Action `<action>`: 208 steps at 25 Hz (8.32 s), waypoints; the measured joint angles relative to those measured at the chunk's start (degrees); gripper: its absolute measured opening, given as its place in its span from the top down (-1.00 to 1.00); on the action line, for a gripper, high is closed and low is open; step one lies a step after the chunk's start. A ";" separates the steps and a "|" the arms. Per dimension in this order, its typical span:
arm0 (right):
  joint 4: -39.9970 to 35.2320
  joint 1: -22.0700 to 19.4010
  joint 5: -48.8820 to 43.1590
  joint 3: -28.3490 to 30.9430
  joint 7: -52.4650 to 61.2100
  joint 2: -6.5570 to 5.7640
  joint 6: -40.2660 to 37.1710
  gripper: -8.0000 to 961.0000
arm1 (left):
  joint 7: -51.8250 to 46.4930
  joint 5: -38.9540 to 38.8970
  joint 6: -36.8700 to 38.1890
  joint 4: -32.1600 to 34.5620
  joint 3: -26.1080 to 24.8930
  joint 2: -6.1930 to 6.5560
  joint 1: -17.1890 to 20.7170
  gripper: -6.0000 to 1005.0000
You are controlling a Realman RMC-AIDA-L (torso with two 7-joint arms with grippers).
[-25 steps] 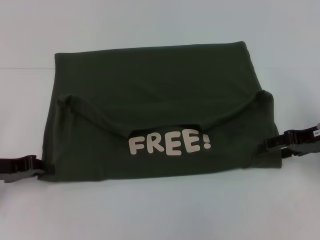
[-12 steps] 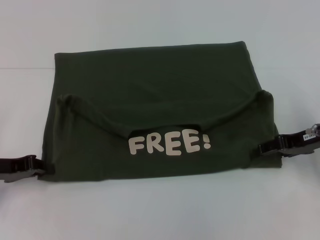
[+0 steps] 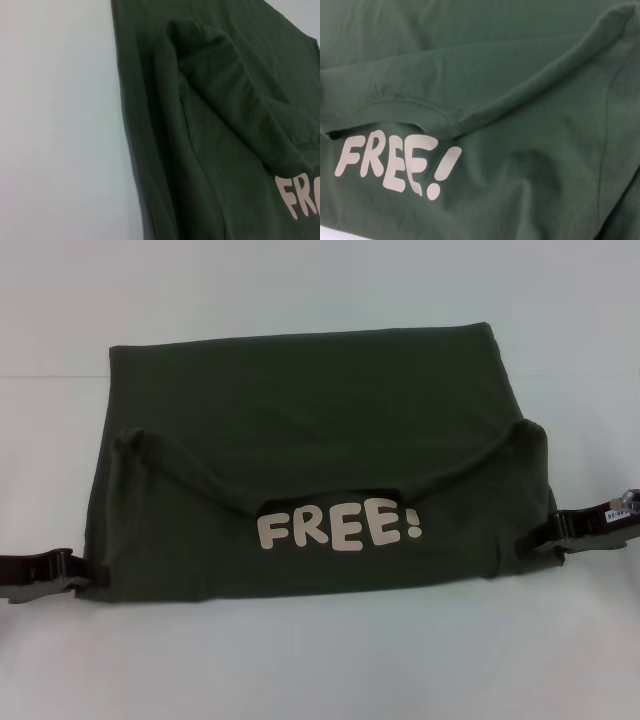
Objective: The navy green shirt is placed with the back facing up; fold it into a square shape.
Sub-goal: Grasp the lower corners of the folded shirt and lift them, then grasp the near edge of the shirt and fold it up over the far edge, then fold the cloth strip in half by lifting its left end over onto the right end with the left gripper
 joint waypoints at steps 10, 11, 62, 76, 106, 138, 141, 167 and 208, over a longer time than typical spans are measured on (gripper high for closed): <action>-0.15 -0.02 0.15 0.22 -0.52 -0.34 -0.43 0.91 | 0.00 -0.24 0.45 0.15 -0.04 0.02 -0.01 0.96; -0.15 -0.02 0.18 0.24 -0.83 -0.63 -0.96 0.91 | 0.00 -0.26 0.88 0.20 -0.13 0.21 -0.01 0.96; 5.53 -8.59 8.31 17.08 -18.13 -4.62 -30.09 0.92 | 0.82 9.65 32.06 -0.81 -24.91 3.82 -2.10 0.96; 13.47 -12.50 23.85 23.00 -17.74 -3.00 -6.44 0.92 | 1.55 -2.81 13.95 -7.76 -33.78 0.15 1.44 0.96; 13.04 -2.51 28.13 18.52 -23.03 2.62 18.99 0.90 | 18.55 -10.03 -11.40 -11.26 -33.31 -4.65 -5.05 0.95; 12.71 -5.28 39.58 16.52 -40.80 4.87 21.13 -0.07 | 36.19 -23.85 -17.17 -11.27 -33.40 -10.52 -4.63 0.30; 12.63 -5.94 39.18 14.56 -46.90 3.74 12.42 -0.37 | 36.37 -23.90 -11.50 -11.21 -32.01 -9.59 -3.38 0.05; 8.10 -8.09 39.41 -13.27 -72.91 6.59 5.40 -0.91 | -3.30 -8.35 8.29 -2.25 -11.05 2.38 0.87 -0.72; 8.47 -8.10 39.93 -12.83 -74.12 6.66 5.43 -0.91 | 0.00 -1.23 -7.79 -2.57 -6.15 0.23 -1.50 -0.72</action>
